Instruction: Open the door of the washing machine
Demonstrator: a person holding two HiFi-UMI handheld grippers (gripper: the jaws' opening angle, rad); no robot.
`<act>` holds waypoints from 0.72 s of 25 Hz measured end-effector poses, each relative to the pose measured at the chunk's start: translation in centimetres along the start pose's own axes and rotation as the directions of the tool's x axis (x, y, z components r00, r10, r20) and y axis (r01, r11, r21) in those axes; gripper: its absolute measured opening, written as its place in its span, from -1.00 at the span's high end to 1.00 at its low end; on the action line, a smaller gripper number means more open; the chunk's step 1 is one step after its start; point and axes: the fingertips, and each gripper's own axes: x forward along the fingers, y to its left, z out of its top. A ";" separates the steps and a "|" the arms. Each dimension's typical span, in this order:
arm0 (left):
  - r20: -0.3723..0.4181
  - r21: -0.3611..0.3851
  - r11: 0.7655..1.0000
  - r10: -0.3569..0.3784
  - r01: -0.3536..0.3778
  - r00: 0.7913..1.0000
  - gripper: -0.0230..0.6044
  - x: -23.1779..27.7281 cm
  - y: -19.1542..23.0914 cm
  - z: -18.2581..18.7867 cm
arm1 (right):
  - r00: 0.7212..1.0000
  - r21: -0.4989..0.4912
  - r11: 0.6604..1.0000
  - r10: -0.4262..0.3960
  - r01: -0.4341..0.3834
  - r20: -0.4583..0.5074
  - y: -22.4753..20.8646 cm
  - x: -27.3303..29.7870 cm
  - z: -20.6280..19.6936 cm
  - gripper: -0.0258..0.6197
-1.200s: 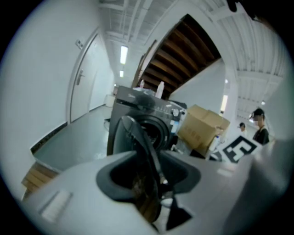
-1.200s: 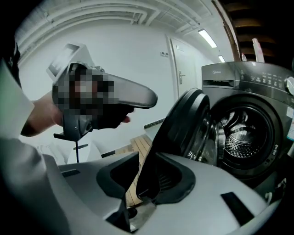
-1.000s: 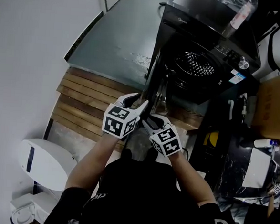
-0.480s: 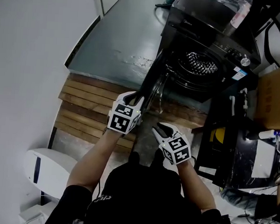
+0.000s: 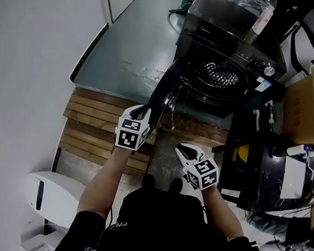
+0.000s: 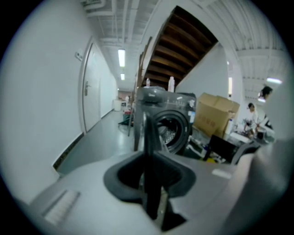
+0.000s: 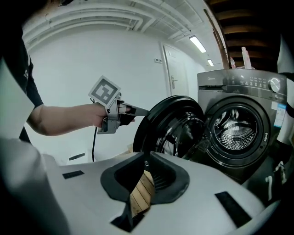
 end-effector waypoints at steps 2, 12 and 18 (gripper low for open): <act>0.004 -0.023 1.000 0.012 -0.012 1.000 0.69 -0.6 -0.1 0.2 | 1.000 0.002 1.000 0.000 0.000 0.013 -0.7 -0.7 0.4 0.86; 0.086 -0.060 0.996 0.075 -0.070 0.993 0.75 -4.2 -2.5 4.0 | 0.993 -0.099 0.994 -0.031 0.042 0.110 -5.6 -5.0 4.8 0.93; 0.150 -0.074 0.993 0.107 -0.096 0.983 0.82 -6.8 -3.5 7.2 | 0.971 -0.040 0.999 0.005 0.004 0.239 -8.1 -7.5 9.4 0.93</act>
